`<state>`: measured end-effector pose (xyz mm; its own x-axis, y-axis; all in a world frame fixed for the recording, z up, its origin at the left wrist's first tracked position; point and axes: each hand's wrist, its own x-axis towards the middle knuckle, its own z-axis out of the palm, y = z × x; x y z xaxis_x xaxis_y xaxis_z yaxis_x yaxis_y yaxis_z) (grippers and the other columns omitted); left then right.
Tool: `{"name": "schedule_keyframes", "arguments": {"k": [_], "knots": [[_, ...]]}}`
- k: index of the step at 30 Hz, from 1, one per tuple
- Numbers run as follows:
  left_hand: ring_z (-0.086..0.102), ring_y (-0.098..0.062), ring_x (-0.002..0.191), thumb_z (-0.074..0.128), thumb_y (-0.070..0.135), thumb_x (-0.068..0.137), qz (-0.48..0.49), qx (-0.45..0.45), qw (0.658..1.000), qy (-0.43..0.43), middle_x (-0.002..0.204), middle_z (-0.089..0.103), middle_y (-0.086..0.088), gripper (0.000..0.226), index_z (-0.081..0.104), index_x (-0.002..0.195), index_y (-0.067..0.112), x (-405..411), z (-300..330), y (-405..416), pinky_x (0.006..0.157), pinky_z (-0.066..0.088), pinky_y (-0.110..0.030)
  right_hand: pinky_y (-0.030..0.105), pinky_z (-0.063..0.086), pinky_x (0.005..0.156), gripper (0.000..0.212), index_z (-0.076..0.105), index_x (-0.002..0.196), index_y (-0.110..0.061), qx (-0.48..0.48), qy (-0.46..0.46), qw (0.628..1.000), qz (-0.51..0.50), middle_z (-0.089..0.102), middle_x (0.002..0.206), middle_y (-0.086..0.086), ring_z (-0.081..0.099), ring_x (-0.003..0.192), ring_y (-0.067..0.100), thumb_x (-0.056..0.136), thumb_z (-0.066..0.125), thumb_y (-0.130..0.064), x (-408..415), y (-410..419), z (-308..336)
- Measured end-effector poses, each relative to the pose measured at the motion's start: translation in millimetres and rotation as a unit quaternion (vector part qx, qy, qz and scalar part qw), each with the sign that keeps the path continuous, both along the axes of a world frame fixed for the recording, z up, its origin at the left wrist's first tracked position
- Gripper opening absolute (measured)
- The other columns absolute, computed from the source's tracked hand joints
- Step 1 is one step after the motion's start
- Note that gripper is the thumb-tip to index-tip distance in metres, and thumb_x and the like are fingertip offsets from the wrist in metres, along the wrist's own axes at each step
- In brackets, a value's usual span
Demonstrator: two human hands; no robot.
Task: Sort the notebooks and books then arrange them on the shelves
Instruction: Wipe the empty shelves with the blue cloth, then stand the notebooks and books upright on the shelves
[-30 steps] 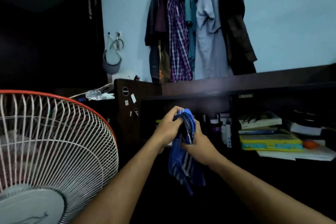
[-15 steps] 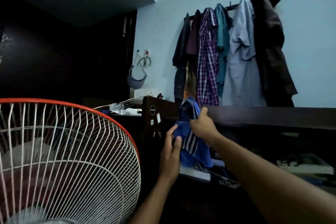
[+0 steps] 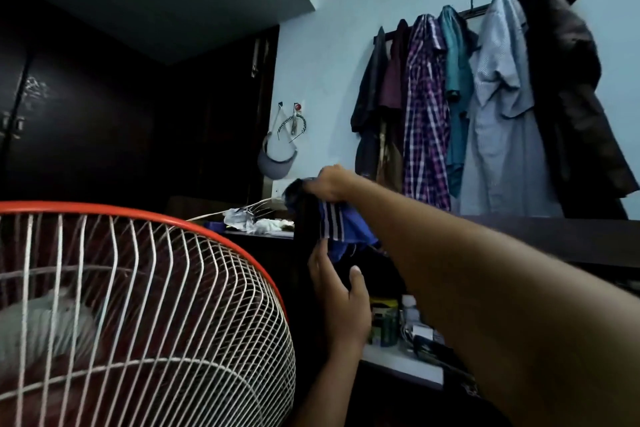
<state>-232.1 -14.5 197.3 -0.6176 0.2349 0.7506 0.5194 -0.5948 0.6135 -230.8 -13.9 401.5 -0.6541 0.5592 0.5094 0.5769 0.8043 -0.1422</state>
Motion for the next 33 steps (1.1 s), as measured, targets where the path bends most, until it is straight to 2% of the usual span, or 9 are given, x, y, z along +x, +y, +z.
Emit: {"name": "schedule_keyframes", "arguments": {"k": [2, 5, 7, 9, 13, 17, 20, 23, 33], "knots": [[0.026, 0.001, 0.139, 0.056, 0.016, 0.099, 0.016, -0.005, 1.0, 0.005, 0.16, 0.019, 0.015, 0.065, 0.026, 0.155, 0.031, -2, 3, 0, 0.113, 0.03, -0.027, 0.026, 0.043, 0.076, 0.029, 0.054, 0.108, -0.011, -0.126, 0.029, 0.988, 0.079, 0.054, 0.095, 0.007, 0.052, 0.081, 0.019, 0.104, 0.032, -0.029, 13, -10, 7], [0.024, 0.006, 0.135, 0.057, 0.016, 0.098, 0.023, -0.013, 1.0, 0.013, 0.161, 0.016, 0.014, 0.068, 0.025, 0.156, 0.027, 0, 8, -2, 0.109, 0.027, -0.021, 0.025, 0.034, 0.071, 0.016, 0.043, 0.089, -0.016, -0.082, 0.04, 0.993, 0.076, 0.047, 0.089, 0.0, 0.044, 0.08, 0.013, 0.102, 0.033, -0.017, 16, -8, 11], [0.027, -0.002, 0.141, 0.058, 0.017, 0.097, 0.024, -0.021, 0.999, 0.009, 0.162, 0.016, 0.011, 0.069, 0.025, 0.157, 0.025, 2, 13, -2, 0.111, 0.028, -0.024, 0.029, 0.037, 0.085, 0.009, 0.04, 0.108, -0.013, -0.032, 0.07, 0.995, 0.061, 0.047, 0.11, 0.01, 0.047, 0.1, 0.022, 0.1, 0.041, -0.015, 5, 5, 5], [0.025, -0.012, 0.147, 0.06, 0.019, 0.096, 0.017, -0.036, 0.999, 0.001, 0.163, 0.014, 0.01, 0.071, 0.024, 0.158, 0.024, 4, 20, -3, 0.118, 0.028, -0.032, 0.04, 0.044, 0.095, 0.027, 0.039, 0.119, -0.007, 0.02, 0.107, 0.993, 0.051, 0.044, 0.126, 0.019, 0.051, 0.11, 0.035, 0.094, 0.05, -0.01, -1, 17, -4], [0.02, -0.013, 0.15, 0.061, 0.029, 0.097, -0.022, -0.087, 0.996, 0.01, 0.166, 0.006, 0.015, 0.077, 0.016, 0.16, 0.029, 11, 31, -10, 0.122, 0.027, -0.04, 0.044, 0.049, 0.091, 0.015, 0.059, 0.107, -0.005, 0.116, 0.131, 0.983, 0.048, 0.055, 0.121, 0.017, 0.055, 0.11, 0.036, 0.093, 0.056, -0.008, 5, 24, -16], [0.046, -0.02, 0.133, 0.064, 0.016, 0.09, -0.002, -0.049, 0.999, -0.02, 0.148, 0.037, -0.001, 0.057, 0.041, 0.142, 0.022, 13, 35, -17, 0.109, 0.042, -0.038, 0.045, 0.048, 0.094, 0.037, 0.07, 0.115, -0.025, 0.086, 0.101, 0.99, 0.05, 0.064, 0.129, 0.003, 0.054, 0.12, 0.03, 0.09, 0.048, -0.01, 15, 23, -22], [0.055, -0.02, 0.113, 0.063, 0.007, 0.086, -0.01, 0.002, 0.998, -0.056, 0.13, 0.045, -0.002, 0.048, 0.04, 0.124, 0.025, 16, 39, -27, 0.089, 0.051, -0.031, 0.045, 0.045, 0.103, 0.05, 0.052, 0.143, -0.029, 0.06, 0.041, 0.995, 0.072, 0.053, 0.141, 0.012, 0.051, 0.126, 0.036, 0.095, 0.047, -0.019, 26, 25, -31], [0.056, -0.022, 0.109, 0.063, 0.006, 0.087, -0.006, 0.009, 0.997, -0.071, 0.136, 0.045, -0.007, 0.052, 0.037, 0.128, 0.024, 20, 49, -35, 0.076, 0.045, -0.026, 0.038, 0.037, 0.111, 0.064, 0.027, 0.156, -0.032, 0.029, 0.042, 0.995, 0.082, 0.035, 0.149, 0.017, 0.043, 0.135, 0.038, 0.098, 0.056, -0.035, 43, 23, -41], [0.043, -0.033, 0.137, 0.059, 0.038, 0.075, 0.016, -0.042, 0.998, -0.039, 0.16, 0.02, -0.007, 0.075, 0.03, 0.145, 0.035, 70, 66, -49, 0.108, 0.042, -0.049, 0.043, 0.04, 0.109, 0.055, 0.046, 0.14, -0.022, 0.017, 0.136, 0.987, 0.08, 0.047, 0.136, 0.011, 0.048, 0.128, 0.029, 0.094, 0.061, -0.048, 129, 13, -54]]}}
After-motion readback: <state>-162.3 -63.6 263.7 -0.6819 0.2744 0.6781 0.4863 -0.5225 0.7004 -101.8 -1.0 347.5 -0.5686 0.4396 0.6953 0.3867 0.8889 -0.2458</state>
